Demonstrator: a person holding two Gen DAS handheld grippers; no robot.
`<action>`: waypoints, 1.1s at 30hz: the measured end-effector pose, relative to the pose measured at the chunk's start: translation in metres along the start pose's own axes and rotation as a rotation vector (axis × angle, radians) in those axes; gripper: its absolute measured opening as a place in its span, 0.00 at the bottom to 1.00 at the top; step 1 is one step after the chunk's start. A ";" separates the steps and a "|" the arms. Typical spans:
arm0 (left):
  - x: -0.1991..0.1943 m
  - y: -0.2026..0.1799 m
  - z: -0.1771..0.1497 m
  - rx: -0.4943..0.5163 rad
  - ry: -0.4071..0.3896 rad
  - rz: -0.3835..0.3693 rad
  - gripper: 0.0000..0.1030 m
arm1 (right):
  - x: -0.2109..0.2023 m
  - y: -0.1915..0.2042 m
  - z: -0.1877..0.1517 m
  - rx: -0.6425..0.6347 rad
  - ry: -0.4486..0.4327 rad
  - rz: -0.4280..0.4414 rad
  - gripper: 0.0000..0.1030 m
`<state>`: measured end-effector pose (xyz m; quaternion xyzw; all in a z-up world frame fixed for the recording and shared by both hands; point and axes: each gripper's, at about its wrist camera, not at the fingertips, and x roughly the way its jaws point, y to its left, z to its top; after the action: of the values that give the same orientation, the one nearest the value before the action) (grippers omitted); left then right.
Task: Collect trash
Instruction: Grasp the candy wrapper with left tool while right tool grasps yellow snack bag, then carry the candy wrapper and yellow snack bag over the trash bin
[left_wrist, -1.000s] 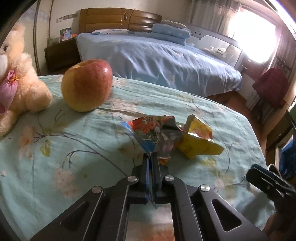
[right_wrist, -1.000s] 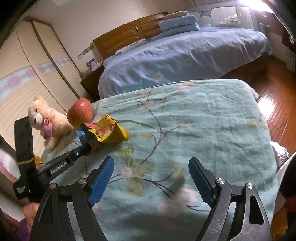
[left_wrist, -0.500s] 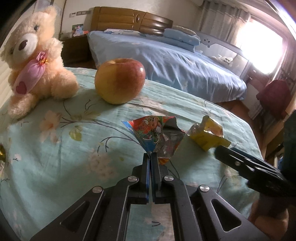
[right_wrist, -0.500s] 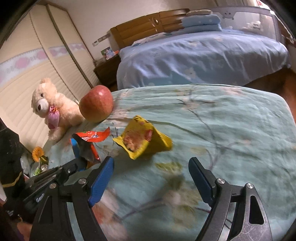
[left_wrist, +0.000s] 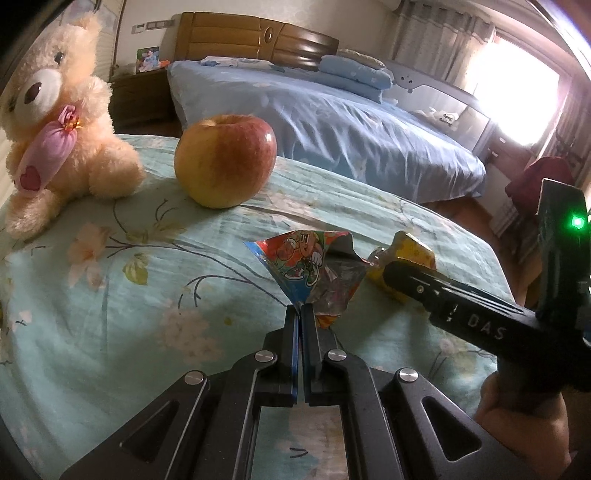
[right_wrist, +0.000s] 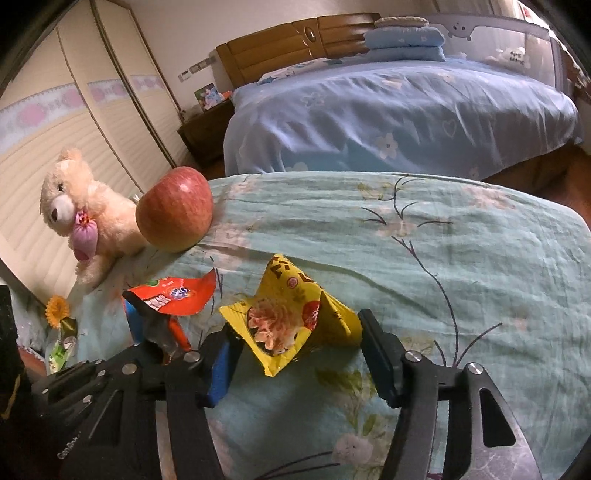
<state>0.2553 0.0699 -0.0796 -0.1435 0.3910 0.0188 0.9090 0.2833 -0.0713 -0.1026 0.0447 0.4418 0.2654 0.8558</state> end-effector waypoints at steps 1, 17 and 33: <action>0.000 0.000 0.000 0.000 -0.001 -0.001 0.00 | -0.001 0.000 0.000 -0.002 -0.003 -0.003 0.54; -0.023 -0.016 -0.019 0.022 0.003 -0.047 0.00 | -0.048 -0.009 -0.031 0.047 -0.031 0.002 0.32; -0.052 -0.066 -0.054 0.115 0.030 -0.116 0.00 | -0.115 -0.043 -0.079 0.145 -0.086 -0.050 0.32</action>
<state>0.1908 -0.0040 -0.0621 -0.1136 0.3959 -0.0583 0.9094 0.1855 -0.1777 -0.0797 0.1070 0.4236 0.2088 0.8749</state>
